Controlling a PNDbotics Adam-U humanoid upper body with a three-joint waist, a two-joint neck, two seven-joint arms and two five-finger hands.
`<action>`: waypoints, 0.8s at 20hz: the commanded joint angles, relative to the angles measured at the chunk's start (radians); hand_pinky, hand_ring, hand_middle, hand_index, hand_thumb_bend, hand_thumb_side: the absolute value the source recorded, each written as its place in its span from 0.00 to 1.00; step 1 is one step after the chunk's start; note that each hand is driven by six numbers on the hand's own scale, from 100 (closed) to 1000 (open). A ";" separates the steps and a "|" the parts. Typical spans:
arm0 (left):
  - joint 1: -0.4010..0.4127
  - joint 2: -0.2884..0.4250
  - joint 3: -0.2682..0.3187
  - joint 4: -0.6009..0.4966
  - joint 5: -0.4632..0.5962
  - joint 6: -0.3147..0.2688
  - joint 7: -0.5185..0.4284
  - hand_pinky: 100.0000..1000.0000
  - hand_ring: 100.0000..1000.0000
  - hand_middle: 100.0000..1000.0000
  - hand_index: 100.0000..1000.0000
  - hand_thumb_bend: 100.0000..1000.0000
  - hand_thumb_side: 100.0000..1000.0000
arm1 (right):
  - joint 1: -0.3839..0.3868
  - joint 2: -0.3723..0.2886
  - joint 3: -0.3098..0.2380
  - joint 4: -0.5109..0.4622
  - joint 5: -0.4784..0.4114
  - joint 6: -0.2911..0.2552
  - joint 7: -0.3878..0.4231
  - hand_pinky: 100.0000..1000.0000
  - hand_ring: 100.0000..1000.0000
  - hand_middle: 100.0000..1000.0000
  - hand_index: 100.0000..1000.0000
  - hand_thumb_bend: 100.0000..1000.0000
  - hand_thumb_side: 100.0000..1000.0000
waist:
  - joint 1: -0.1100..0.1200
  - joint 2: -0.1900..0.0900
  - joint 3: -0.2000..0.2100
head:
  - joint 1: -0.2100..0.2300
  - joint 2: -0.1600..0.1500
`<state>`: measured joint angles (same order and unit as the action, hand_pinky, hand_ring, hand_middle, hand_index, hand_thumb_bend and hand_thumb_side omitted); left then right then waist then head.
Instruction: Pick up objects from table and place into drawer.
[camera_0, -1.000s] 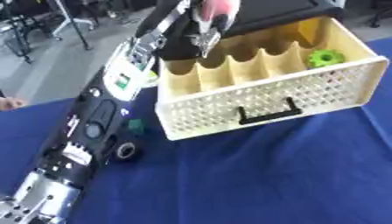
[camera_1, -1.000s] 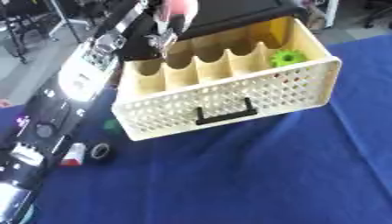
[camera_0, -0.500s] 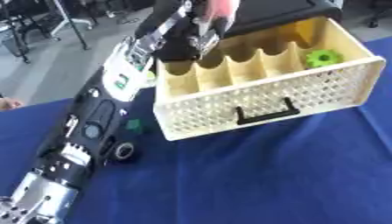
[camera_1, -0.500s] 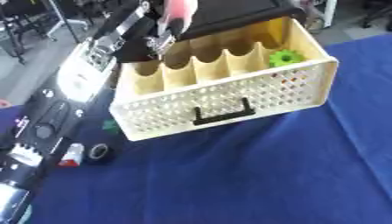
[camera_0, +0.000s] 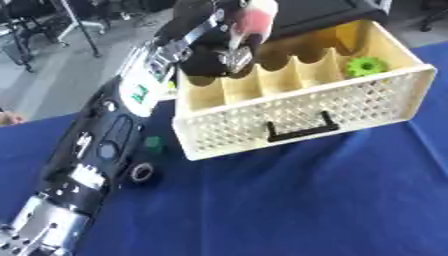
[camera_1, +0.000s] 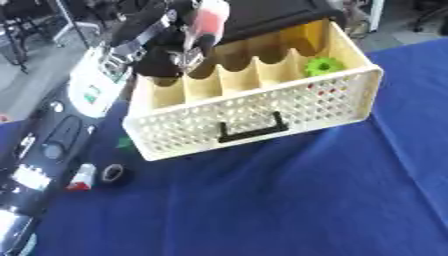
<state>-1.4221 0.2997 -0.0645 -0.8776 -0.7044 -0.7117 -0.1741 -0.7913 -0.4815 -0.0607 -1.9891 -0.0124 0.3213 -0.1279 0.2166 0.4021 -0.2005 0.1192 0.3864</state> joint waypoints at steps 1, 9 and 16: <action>0.004 0.028 0.001 0.005 -0.055 0.013 0.021 0.85 0.93 0.87 0.95 0.10 0.70 | -0.009 -0.012 -0.007 -0.011 -0.011 0.001 -0.003 0.64 0.39 0.32 0.68 0.00 1.00 | -0.014 -0.022 0.004 | -0.001 0.010; 0.003 0.025 0.002 0.019 -0.168 0.081 0.046 0.93 0.97 0.96 1.00 0.12 0.67 | -0.007 -0.009 -0.008 -0.011 -0.015 0.002 -0.011 0.63 0.38 0.31 0.67 0.00 1.00 | -0.014 -0.024 0.004 | 0.000 0.018; -0.001 0.023 0.005 0.024 -0.129 0.096 0.020 0.91 0.95 0.94 1.00 0.16 0.88 | 0.000 -0.007 -0.007 -0.011 -0.018 0.006 -0.014 0.63 0.38 0.31 0.67 0.00 1.00 | -0.015 -0.031 0.011 | 0.001 0.028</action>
<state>-1.4231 0.2994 -0.0646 -0.8683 -0.8401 -0.6214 -0.1428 -0.7820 -0.4798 -0.0610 -1.9891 -0.0203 0.3279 -0.1396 0.2166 0.3908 -0.1916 0.1200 0.4119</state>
